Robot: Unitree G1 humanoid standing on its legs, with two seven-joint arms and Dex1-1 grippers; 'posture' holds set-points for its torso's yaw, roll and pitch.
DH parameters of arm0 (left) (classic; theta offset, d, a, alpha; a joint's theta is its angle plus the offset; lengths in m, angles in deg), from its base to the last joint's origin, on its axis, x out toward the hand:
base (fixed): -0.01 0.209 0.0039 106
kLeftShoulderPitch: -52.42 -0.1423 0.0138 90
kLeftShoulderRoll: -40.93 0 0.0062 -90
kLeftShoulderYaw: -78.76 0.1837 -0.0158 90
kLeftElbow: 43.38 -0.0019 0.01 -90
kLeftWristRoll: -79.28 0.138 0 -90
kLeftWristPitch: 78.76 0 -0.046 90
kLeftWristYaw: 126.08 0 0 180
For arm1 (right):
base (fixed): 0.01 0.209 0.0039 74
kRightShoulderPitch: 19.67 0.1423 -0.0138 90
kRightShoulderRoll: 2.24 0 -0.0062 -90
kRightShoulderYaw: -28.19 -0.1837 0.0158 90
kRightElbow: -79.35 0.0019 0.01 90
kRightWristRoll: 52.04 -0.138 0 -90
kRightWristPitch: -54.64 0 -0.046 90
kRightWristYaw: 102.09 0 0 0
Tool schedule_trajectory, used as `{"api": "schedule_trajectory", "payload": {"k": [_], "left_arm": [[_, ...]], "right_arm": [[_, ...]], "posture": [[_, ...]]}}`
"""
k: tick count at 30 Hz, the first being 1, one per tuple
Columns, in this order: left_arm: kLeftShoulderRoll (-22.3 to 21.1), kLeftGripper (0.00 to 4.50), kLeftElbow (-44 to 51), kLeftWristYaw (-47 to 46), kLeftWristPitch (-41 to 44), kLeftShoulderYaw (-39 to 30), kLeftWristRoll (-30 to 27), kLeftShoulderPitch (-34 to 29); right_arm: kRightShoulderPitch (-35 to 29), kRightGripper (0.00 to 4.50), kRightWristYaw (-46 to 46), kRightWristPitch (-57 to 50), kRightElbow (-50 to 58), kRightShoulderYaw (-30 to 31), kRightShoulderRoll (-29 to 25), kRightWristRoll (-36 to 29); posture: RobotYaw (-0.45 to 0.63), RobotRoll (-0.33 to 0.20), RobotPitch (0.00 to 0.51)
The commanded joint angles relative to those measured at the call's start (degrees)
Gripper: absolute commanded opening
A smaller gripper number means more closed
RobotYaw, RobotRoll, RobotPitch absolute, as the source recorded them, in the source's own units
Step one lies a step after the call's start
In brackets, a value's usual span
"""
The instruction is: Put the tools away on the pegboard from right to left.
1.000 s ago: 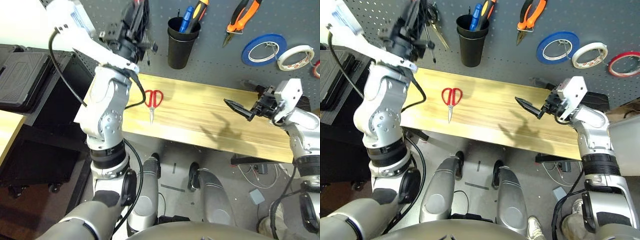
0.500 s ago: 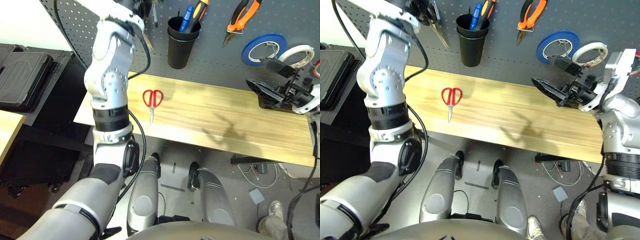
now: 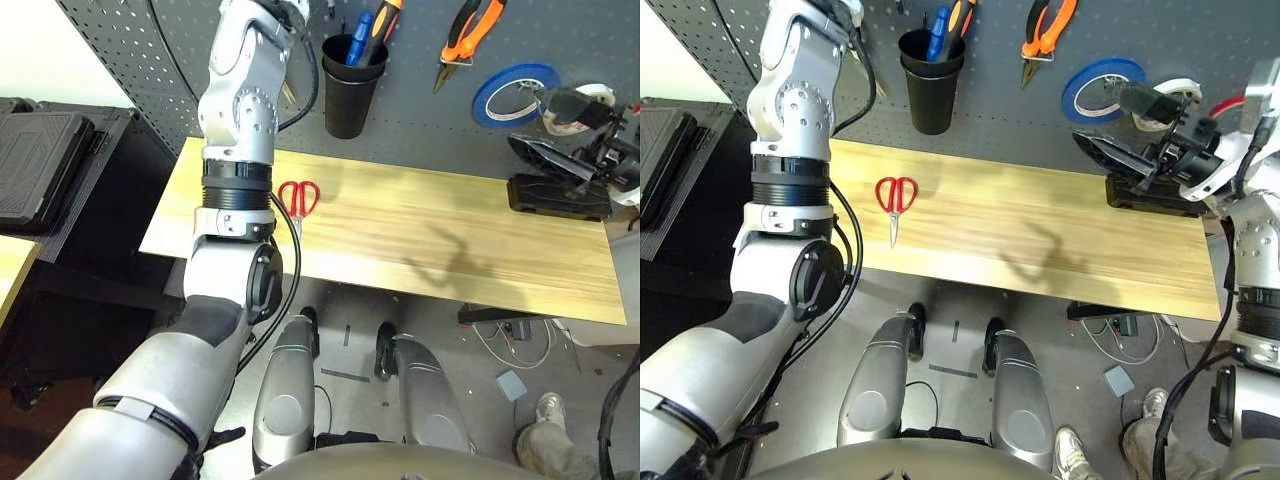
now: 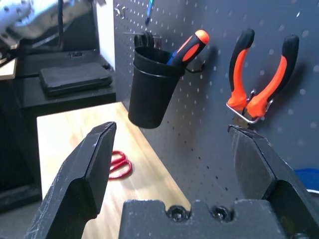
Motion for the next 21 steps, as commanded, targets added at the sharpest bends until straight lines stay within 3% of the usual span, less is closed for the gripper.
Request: {"api": "schedule_trajectory", "payload": {"k": [1,9,19,21], "left_arm": [[1.11,0.79,-3.61,1.37,-2.76,1.6,2.19,0.19],[1.12,0.79,-9.17,-0.34,-8.04,3.77,8.36,-2.22],[-0.05,4.46,-3.82,-1.8,-6.19,3.65,9.79,-3.34],[-0.5,4.46,0.24,-3.06,-4.13,3.58,9.57,-3.7]], "right_arm": [[0.05,4.5,-0.77,-0.03,1.78,0.69,0.51,0.97],[0.9,4.5,-1.65,0.43,2.28,1.82,2.0,2.08],[2.28,4.5,-1.16,1.99,0.31,3.06,4.02,4.25],[2.11,4.5,-1.0,1.75,0.44,3.36,4.33,4.3]], "posture": [[0.04,0.0,0.214],[0.05,0.0,0.217],[0.07,0.0,0.223],[0.07,0.0,0.224]]}}
